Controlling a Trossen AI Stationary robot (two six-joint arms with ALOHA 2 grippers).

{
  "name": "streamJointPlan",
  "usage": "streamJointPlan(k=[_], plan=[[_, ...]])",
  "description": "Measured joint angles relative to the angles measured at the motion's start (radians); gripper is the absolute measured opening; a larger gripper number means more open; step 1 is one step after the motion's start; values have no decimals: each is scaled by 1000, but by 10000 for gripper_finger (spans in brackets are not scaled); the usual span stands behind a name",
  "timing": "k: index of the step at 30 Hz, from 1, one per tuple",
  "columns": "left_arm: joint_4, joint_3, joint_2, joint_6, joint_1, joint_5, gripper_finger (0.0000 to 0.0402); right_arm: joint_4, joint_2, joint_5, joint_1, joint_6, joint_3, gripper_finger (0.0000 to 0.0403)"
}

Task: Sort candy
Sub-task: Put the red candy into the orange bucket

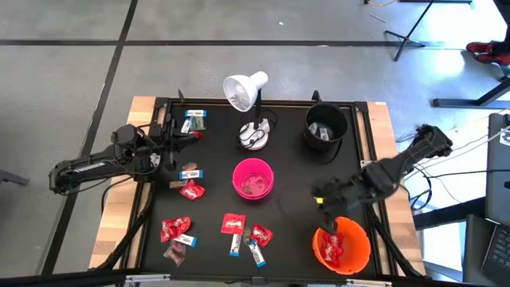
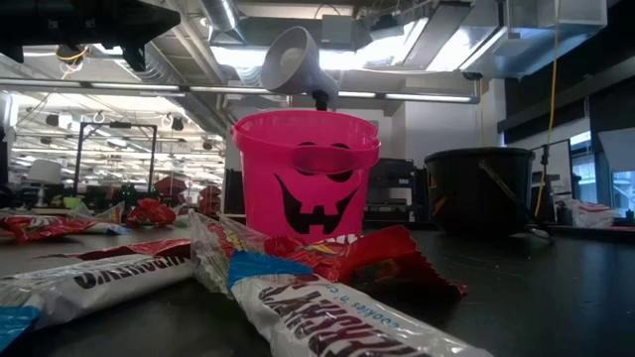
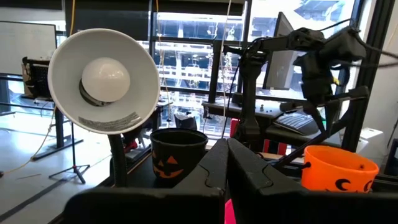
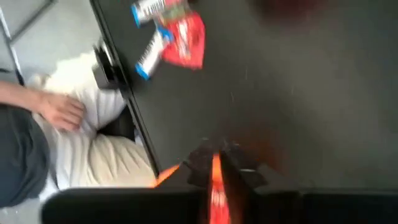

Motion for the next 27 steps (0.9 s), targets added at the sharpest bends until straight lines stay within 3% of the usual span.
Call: streamJointPlan(k=[4,10,13,19,27], plan=[[0,0,0,0,0,0,1,60,0,-49,-95,-37,0,63],[0,0,0,0,0,0,1,31,3,-139,-195,-13,-12,71],[0,0,0,0,0,0,1,14,4,-76,-227,-13,-22,71],[0,0,0,0,0,0,1,2,3,148,-266,-13,-22,71],[0,0,0,0,0,0,1,4,3,169,-280,-13,-22,72]])
